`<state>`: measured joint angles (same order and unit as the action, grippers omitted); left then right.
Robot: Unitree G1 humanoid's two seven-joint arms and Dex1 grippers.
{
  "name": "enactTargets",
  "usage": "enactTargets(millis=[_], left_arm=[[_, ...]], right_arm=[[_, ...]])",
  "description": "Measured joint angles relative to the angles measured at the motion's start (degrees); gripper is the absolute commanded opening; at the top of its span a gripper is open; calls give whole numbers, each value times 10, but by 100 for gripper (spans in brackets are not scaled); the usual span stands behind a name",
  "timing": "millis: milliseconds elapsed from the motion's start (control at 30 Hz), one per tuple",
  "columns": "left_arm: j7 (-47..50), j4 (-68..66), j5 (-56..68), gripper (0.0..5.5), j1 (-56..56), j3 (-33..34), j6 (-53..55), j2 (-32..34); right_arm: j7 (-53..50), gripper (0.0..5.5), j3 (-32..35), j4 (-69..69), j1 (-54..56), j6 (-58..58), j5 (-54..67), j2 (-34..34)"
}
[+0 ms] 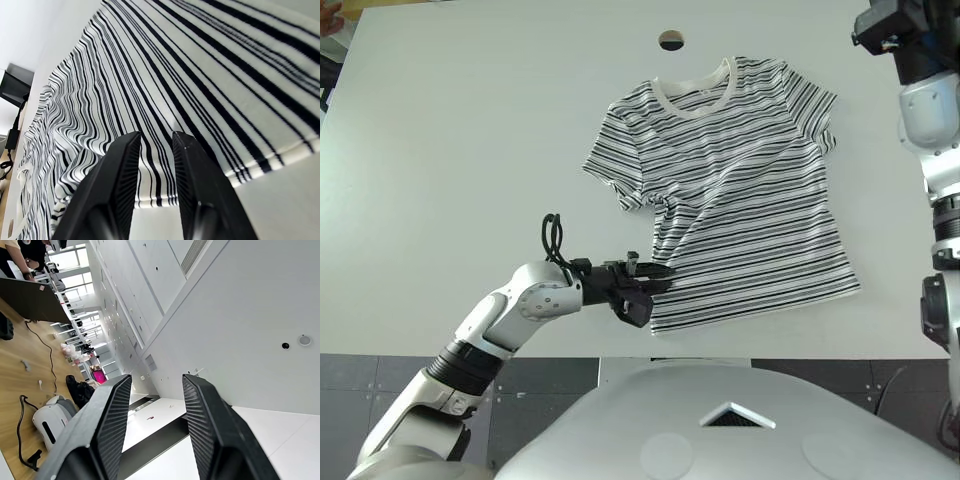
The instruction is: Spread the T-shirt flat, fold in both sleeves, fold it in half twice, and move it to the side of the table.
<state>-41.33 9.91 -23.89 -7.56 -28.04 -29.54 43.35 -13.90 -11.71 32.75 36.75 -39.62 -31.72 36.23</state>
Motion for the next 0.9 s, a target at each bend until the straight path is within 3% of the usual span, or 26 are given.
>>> enactTargets(millis=[567, 700, 733, 900], left_arm=[[-6, 6, 93, 120, -41, 59, 8, 181], [-6, 19, 93, 120, -43, 60, 25, 175], [-4, 24, 97, 120, -41, 61, 38, 147], [-6, 72, 202, 120, -32, 108, 89, 98]], right_arm=[[23, 187, 4, -20, -23, 8, 6, -10], [32, 187, 6, -27, -27, 8, 16, -13], [40, 187, 8, -31, -30, 5, 23, -15], [159, 187, 10, -66, -71, -6, 148, -27]])
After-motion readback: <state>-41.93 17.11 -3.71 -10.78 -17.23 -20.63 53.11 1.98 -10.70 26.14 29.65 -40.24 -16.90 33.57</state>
